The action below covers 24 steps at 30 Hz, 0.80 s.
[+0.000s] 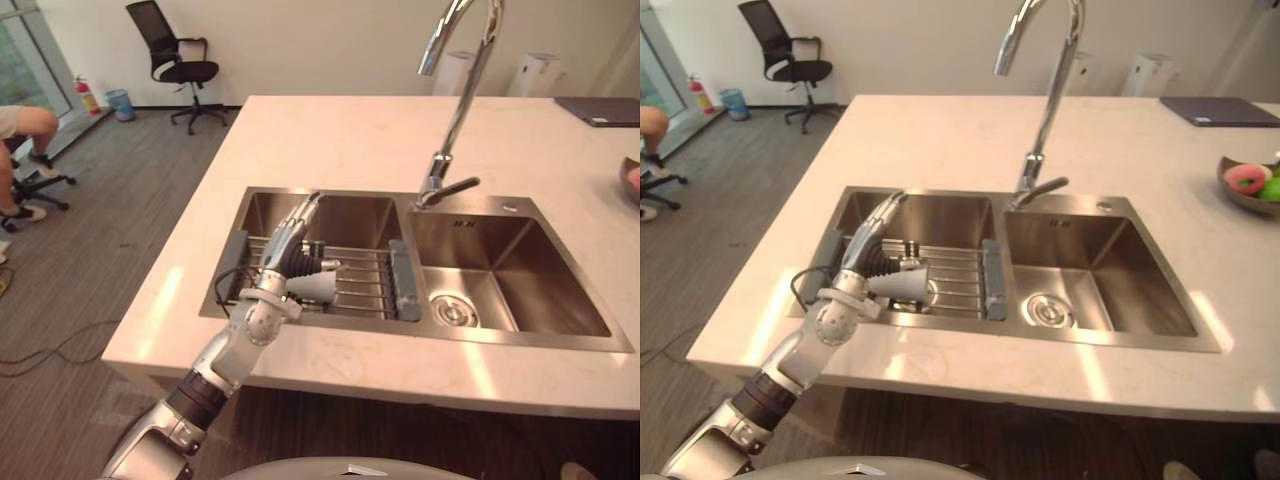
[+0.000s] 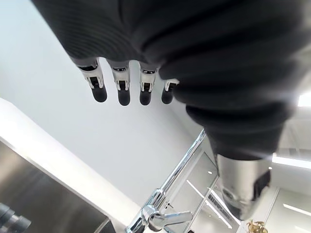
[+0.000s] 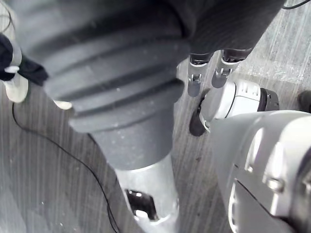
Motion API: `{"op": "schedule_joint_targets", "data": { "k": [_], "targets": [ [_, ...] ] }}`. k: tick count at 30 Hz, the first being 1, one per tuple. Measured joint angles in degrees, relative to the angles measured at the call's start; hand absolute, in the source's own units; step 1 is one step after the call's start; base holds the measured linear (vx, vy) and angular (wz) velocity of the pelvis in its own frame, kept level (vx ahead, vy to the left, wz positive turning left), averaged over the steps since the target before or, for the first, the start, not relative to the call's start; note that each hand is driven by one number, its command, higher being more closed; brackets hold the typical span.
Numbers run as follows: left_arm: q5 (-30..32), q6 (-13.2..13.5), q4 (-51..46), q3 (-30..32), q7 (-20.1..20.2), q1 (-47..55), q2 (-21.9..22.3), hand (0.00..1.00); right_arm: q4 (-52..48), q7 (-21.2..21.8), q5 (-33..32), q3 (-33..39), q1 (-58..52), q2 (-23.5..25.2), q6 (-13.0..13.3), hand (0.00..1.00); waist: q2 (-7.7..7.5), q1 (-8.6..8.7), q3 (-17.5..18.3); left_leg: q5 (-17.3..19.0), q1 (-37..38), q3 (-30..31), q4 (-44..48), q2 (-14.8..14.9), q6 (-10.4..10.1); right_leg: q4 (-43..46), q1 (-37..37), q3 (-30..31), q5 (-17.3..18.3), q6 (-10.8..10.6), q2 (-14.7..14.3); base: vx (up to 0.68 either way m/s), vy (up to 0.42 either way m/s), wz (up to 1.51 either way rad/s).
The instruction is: Walk over to the sink, pick up the cup, carry it to the dishwasher, place the cup inside the dishwasher, then close the dishwasher door
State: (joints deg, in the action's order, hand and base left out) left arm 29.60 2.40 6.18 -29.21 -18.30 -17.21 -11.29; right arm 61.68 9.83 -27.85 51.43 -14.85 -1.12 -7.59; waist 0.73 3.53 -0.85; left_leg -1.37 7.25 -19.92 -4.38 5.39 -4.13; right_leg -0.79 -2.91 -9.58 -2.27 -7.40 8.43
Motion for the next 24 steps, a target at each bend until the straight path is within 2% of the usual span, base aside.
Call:
{"op": "schedule_joint_targets", "data": {
  "k": [1,3,6,9,11,14,19,24],
  "targets": [
    [0.04,-0.55,1.02,-0.39,-0.41,0.00,0.02,0.00,-0.02,0.02,-0.01,1.76,0.05,0.17,0.02,0.00,-0.08,0.24,-0.04,0.15,0.22,-0.27,0.00,0.01,-0.09,-0.68,-0.32,0.18,-0.29,-0.02,-0.10,0.01,-0.010,-0.21],
    [0.58,-4.66,5.78,-0.62,-1.54,0.00,-0.03,0.00,-0.06,0.03,-0.50,4.05,0.43,0.41,-0.01,0.00,-0.43,0.53,-0.22,0.69,1.26,-0.92,-0.02,0.23,-0.53,-2.52,-1.38,1.20,-1.06,0.23,-0.66,0.01,-0.022,-0.29],
    [2.81,-6.28,13.81,1.21,-3.41,0.23,-0.16,0.00,-0.19,-0.01,-1.80,3.74,1.56,0.51,-0.15,0.00,-0.56,1.24,-0.33,0.96,1.55,-2.13,-0.03,0.61,-0.84,-3.11,-1.46,1.59,-1.24,0.35,-1.01,0.01,-0.023,-0.14],
    [5.13,-5.73,15.44,2.37,-4.83,0.56,-0.69,0.00,-0.36,-0.09,-2.23,2.83,2.42,0.72,-0.54,0.00,-0.90,1.14,-0.55,1.23,1.98,-2.51,-0.03,0.92,-1.17,-3.33,-1.53,2.29,-1.35,0.50,-1.44,0.02,-0.022,-0.14],
    [8.01,-4.38,15.52,2.36,-5.44,0.54,-1.45,0.00,-0.40,-0.35,-2.32,2.72,3.50,0.81,-1.33,0.00,-1.23,1.14,-0.86,1.62,2.88,-3.22,-0.03,1.15,-1.55,-3.82,-2.39,2.56,-1.35,0.56,-1.80,0.03,-0.024,-0.12],
    [11.30,-4.38,16.05,2.04,-5.51,-0.17,-1.36,0.00,-0.47,-0.40,-5.27,2.72,4.43,0.73,-1.34,0.00,-0.94,1.28,-1.16,2.06,3.34,-3.57,-0.02,1.12,-1.72,-3.82,-2.47,2.53,-1.28,0.65,-1.90,0.01,-0.015,-0.11],
    [14.58,-4.90,20.32,1.97,-6.57,-2.72,-1.22,0.00,-0.46,-0.32,-5.87,2.32,4.70,0.74,-1.28,0.00,-0.90,1.63,-1.70,2.39,3.98,-3.50,-0.02,1.07,-1.70,-3.89,-3.09,1.99,-1.12,0.73,-1.89,-0.01,-0.010,-0.01],
    [14.44,-4.77,22.67,0.31,-6.11,-3.67,-2.77,0.00,-0.46,-0.53,-5.03,-5.21,3.72,1.14,-0.85,0.00,-1.40,3.12,-2.31,2.54,3.95,-3.44,-0.02,1.08,-1.73,-3.99,-3.09,1.21,-1.02,0.64,-1.87,-0.02,-0.014,0.01]
  ]
}}
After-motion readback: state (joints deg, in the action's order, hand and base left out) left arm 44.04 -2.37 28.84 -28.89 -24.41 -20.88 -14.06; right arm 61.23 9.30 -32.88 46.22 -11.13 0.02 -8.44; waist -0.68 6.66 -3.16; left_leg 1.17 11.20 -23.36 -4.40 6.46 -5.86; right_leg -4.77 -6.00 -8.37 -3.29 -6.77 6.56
